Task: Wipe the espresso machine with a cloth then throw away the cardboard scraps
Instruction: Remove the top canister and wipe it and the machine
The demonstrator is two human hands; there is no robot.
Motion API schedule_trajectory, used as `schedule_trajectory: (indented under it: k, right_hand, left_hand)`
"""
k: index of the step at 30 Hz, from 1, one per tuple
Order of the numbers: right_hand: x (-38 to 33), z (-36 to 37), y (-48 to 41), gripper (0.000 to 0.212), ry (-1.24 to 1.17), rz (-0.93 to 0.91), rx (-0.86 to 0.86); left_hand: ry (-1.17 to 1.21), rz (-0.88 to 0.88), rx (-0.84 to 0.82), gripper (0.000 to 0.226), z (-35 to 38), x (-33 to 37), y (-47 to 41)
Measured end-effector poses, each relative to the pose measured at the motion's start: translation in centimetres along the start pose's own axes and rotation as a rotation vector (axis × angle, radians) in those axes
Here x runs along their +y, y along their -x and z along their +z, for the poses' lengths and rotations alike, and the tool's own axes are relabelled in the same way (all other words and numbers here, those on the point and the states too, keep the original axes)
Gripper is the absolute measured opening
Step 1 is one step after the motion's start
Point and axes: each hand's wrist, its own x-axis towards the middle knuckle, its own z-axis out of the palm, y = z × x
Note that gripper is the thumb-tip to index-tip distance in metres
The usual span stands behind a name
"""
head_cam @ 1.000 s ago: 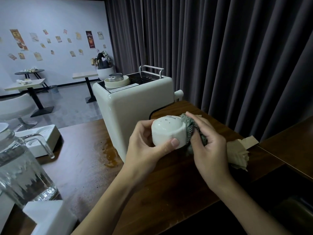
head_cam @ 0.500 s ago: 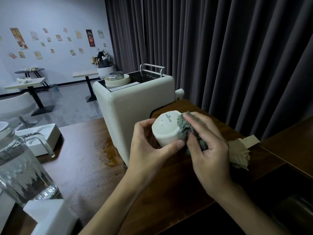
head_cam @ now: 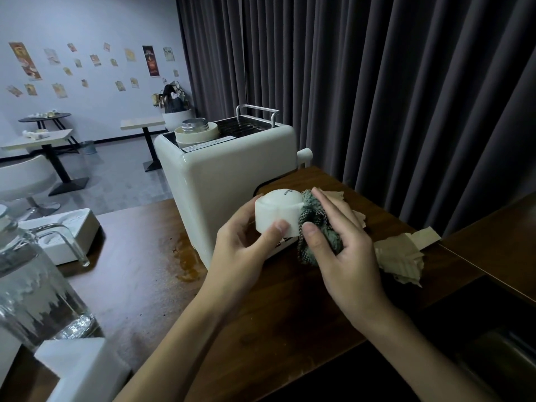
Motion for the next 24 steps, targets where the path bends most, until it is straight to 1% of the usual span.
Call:
schedule_trajectory:
  k: [4, 6, 8, 11, 14, 17, 20, 22, 24]
  right_hand:
    - [-0.1, 0.1, -0.2, 0.04, 0.069, -0.09, 0.027]
    - [-0.1, -0.1, -0.8, 0.037, 0.009, -0.056, 0.043]
    - [-0.3, -0.3, -1.2, 0.036, -0.055, -0.02, 0.032]
    - [-0.7, 0.0, -0.9, 0.037, 0.005, -0.062, 0.042]
    - [-0.6, 0.1, -0.2, 0.038, 0.058, -0.122, 0.069]
    - [-0.5, 0.0, 0.2, 0.038, 0.064, -0.165, 0.045]
    - [-0.2, -0.8, -0.3, 0.039, -0.039, -0.108, 0.015]
    - [-0.1, -1.4, -0.8, 0.039, -0.09, -0.043, 0.01]
    - [-0.2, -1.8, -1.1, 0.041, -0.144, 0.016, 0.039]
  left_hand:
    - [-0.044, 0.028, 0.016, 0.052, 0.0, 0.2, 0.3]
    - [-0.019, 0.009, 0.034, 0.062, 0.0, -0.1, 0.4]
    - [0.045, -0.035, 0.09, 0.072, 0.0, -0.5, 0.5]
    - [0.07, -0.029, 0.139, 0.067, 0.1, -0.8, 0.6]
    - [0.006, 0.006, 0.086, 0.066, 0.2, -0.6, 0.5]
    - [-0.013, 0.029, 0.061, 0.068, -0.1, -0.1, 0.5]
    - [0.04, 0.022, -0.03, 0.065, -0.8, 0.1, 0.6]
    - [0.095, -0.029, -0.067, 0.074, -1.0, -0.2, 0.9]
    - [0.12, -0.067, -0.051, 0.083, -1.2, -0.6, 1.2]
